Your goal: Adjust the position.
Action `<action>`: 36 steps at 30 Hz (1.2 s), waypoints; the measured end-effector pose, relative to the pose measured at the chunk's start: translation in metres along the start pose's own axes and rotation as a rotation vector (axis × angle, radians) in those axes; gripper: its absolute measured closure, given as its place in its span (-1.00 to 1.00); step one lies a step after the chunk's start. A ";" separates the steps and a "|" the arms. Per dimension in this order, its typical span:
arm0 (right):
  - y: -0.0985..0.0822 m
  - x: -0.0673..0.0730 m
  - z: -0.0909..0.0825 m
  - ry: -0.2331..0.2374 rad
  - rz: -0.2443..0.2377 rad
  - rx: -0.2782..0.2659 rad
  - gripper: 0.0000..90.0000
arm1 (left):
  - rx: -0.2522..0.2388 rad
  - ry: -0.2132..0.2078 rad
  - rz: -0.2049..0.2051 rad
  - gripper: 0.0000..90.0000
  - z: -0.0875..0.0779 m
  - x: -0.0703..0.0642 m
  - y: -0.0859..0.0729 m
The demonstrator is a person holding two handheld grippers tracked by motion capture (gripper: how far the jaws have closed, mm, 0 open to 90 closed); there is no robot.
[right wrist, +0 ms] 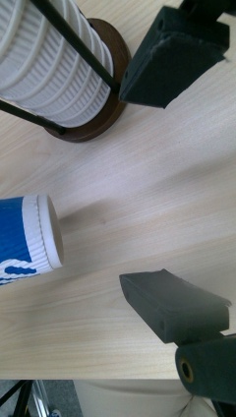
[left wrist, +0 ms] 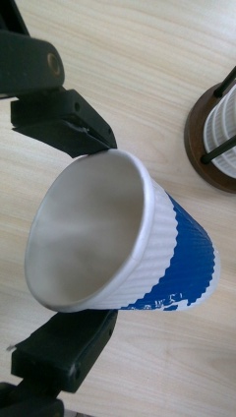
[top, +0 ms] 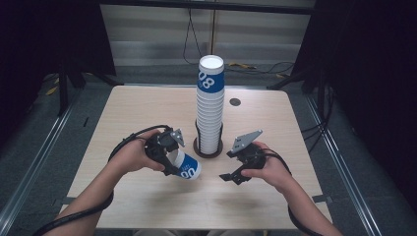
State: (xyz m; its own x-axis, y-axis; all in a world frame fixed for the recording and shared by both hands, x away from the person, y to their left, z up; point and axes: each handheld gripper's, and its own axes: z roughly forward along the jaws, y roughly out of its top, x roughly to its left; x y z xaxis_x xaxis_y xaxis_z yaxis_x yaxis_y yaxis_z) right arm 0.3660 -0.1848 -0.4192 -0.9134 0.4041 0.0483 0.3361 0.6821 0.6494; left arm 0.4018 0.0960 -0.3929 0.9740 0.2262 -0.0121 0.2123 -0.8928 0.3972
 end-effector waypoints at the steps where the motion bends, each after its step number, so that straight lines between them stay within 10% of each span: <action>1: 0.000 0.000 0.000 -0.006 -0.001 0.004 -0.70 | 0.001 0.004 -0.012 -0.54 0.000 -0.001 -0.001; 26: -0.003 -0.002 -0.001 -0.016 0.010 0.012 -0.70 | 0.106 -0.004 0.024 -0.60 0.009 -0.002 -0.006; 36: -0.003 -0.002 -0.001 -0.015 0.009 0.014 -0.70 | 0.067 -0.010 0.038 -0.65 0.009 -0.003 -0.001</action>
State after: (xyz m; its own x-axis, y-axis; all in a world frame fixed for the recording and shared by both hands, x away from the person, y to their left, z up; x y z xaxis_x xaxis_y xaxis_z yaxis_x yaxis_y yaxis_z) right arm 0.3666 -0.1886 -0.4204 -0.9068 0.4193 0.0432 0.3478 0.6865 0.6386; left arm 0.3993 0.0926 -0.4014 0.9822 0.1877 -0.0072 0.1792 -0.9248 0.3356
